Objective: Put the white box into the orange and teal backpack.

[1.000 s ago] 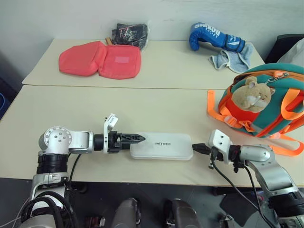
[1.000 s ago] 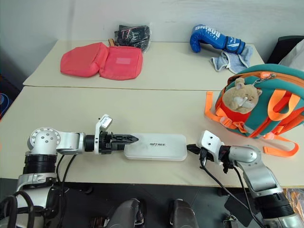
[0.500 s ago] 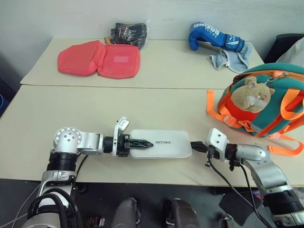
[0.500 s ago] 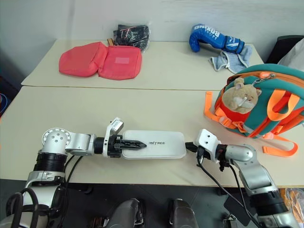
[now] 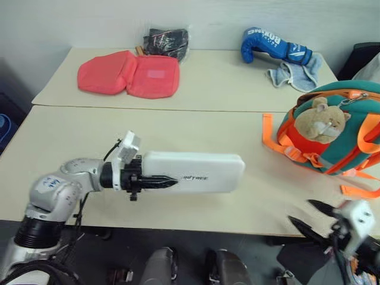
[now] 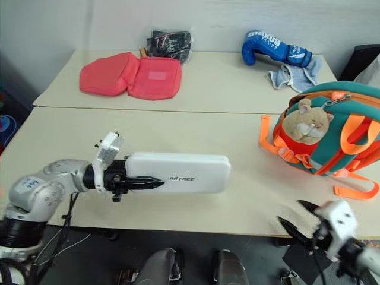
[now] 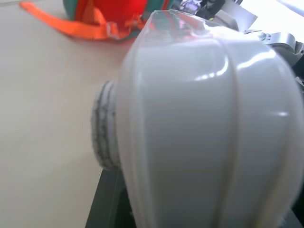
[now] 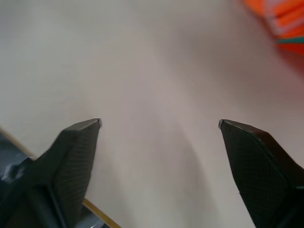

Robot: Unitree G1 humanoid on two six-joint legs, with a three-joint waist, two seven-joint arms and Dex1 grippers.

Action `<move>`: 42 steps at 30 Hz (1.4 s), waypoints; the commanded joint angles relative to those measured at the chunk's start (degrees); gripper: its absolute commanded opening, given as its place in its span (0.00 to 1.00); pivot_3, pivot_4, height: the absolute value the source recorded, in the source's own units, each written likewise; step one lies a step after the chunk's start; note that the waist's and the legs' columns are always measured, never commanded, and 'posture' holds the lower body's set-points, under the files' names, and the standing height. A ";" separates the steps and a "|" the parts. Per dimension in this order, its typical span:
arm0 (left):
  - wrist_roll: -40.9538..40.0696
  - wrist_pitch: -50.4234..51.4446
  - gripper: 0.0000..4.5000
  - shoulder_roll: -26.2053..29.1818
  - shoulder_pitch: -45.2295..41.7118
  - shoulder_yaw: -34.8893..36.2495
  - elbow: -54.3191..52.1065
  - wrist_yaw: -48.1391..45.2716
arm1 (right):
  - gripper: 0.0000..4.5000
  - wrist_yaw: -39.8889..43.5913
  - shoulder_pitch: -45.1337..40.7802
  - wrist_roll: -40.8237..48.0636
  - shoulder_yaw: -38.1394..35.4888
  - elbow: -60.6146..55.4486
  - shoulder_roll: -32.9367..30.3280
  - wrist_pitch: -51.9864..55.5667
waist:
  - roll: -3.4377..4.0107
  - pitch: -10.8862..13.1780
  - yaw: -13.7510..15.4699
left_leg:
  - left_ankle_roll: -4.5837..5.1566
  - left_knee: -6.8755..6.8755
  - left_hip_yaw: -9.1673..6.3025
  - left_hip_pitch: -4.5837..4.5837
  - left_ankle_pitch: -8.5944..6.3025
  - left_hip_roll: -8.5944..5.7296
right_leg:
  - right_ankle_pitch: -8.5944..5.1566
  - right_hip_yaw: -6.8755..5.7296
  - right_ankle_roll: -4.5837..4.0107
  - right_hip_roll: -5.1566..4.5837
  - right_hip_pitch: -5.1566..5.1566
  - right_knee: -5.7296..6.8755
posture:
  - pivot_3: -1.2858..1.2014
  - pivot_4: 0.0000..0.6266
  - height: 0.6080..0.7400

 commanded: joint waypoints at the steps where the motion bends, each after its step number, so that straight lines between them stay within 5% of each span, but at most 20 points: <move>1: 4.02 -8.39 0.28 -1.01 1.55 1.16 1.64 -3.21 | 1.00 -0.68 0.41 3.99 -9.58 3.85 0.99 -4.39 | 0.00 0.00 -0.40 | 0.05 0.00 0.02 0.00 -0.01 0.00 | 0.01 0.01 0.02 0.00 0.00 -0.01 | 0.52 0.24 1.00; 7: 6.27 -11.36 0.28 -2.97 1.23 1.55 3.57 -3.34 | 1.00 0.38 -9.92 3.29 -8.85 14.38 -5.14 -6.87 | 0.06 0.05 -1.83 | 0.69 0.02 0.14 0.07 0.01 0.06 | 0.03 0.03 0.01 0.01 -0.04 0.11 | 0.52 0.24 1.00; 15: 8.42 -11.89 0.28 -2.81 1.09 2.58 4.42 -2.14 | 1.00 2.16 -34.57 -0.08 4.99 30.28 -9.86 -8.72 | 0.11 0.12 -1.68 | 0.53 0.19 0.13 0.05 0.16 0.07 | 0.04 -0.06 0.01 0.02 -0.09 0.37 | 0.52 0.24 1.00; 18: 7.57 -10.98 0.28 -2.85 2.04 4.02 2.86 -0.79 | 0.86 3.65 -40.78 -0.37 8.68 34.02 -9.24 -10.03 | 0.12 0.15 -1.64 | 0.55 0.37 0.13 -0.03 0.15 0.07 | 0.04 -0.07 0.02 0.01 -0.09 0.44 | 0.52 0.24 1.00; 23: 3.83 -6.92 0.28 -4.12 2.20 9.85 3.01 5.06 | 0.50 2.44 -48.71 -2.01 14.62 36.35 -5.75 -12.33 | 0.10 0.17 -1.85 | 0.60 0.46 0.13 -0.05 0.13 0.06 | 0.07 -0.07 0.07 -0.02 -0.06 0.45 | 0.52 0.24 1.00; 30: 0.48 -3.36 0.28 -6.20 -0.52 18.08 7.97 13.28 | 0.00 2.66 -54.24 0.29 26.81 24.30 3.57 -8.03 | 0.11 0.18 -2.79 | 0.49 0.40 0.11 -0.01 0.19 0.08 | 0.07 -0.08 0.07 -0.01 -0.11 0.57 | 0.52 0.24 1.00; 38: -2.33 -2.76 0.28 -7.79 -2.94 25.93 13.31 19.79 | 0.00 5.89 -58.44 4.52 42.04 12.19 12.85 0.77 | -0.03 0.27 -3.43 | 0.41 0.34 0.05 -0.06 0.18 0.09 | 0.07 -0.13 0.06 -0.01 -0.18 0.58 | 0.52 0.24 1.00; 42: -2.61 -3.39 0.28 -6.80 -1.42 27.50 12.70 18.78 | 0.00 8.89 -56.13 12.73 44.03 3.05 8.18 12.21 | -0.06 0.27 -3.09 | 0.49 0.40 0.02 -0.12 0.12 0.08 | 0.07 -0.13 0.06 -0.02 -0.16 0.57 | 0.52 0.24 1.00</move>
